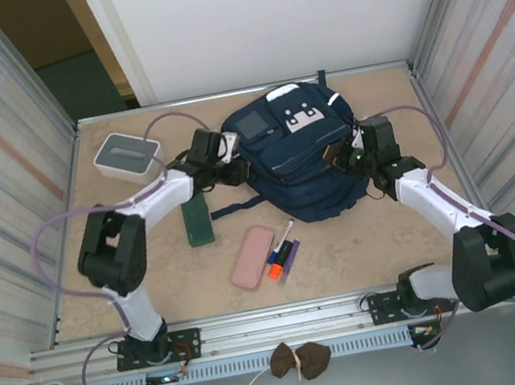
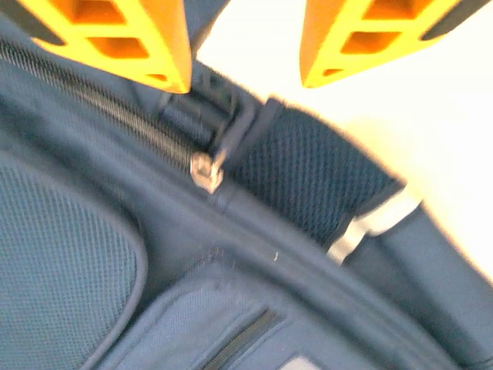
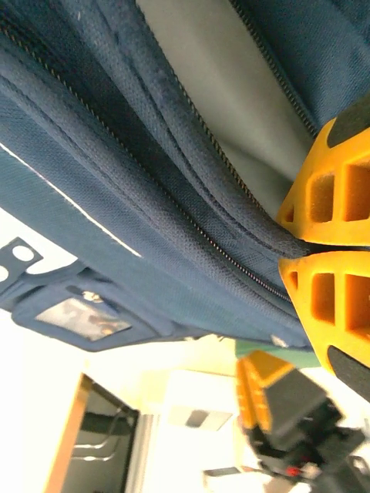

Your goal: Pack the student bag

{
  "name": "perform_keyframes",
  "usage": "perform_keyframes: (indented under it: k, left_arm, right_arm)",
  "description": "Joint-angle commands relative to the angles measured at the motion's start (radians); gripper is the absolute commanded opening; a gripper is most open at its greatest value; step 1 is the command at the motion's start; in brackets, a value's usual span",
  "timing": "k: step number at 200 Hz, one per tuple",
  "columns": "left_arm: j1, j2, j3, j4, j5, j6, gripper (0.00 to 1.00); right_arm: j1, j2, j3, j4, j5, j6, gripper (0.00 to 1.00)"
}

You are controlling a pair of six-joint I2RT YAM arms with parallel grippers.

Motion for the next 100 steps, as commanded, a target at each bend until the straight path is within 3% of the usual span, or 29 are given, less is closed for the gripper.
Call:
perform_keyframes:
  k: [1, 26, 62, 82, 100]
  left_arm:
    - [0.006, -0.194, -0.128, 0.059, -0.003, -0.06, 0.5]
    - [0.006, -0.327, -0.242, 0.029, -0.066, -0.094, 0.58]
    - [0.026, -0.374, -0.331, -0.1, -0.333, -0.082, 0.77]
    - [0.065, -0.323, -0.342, -0.142, -0.321, -0.088, 0.82]
    - [0.074, -0.275, -0.344, -0.153, -0.321, -0.096, 0.94]
  right_arm:
    - [0.038, -0.042, 0.017, 0.117, 0.093, 0.076, 0.0]
    - [0.093, -0.018, 0.068, 0.134, 0.132, 0.081, 0.0]
    - [0.168, 0.04, 0.143, 0.151, 0.151, 0.071, 0.0]
    - [0.191, 0.083, 0.188, 0.16, 0.148, 0.067, 0.0]
    - [0.206, 0.12, 0.226, 0.167, 0.138, 0.065, 0.0]
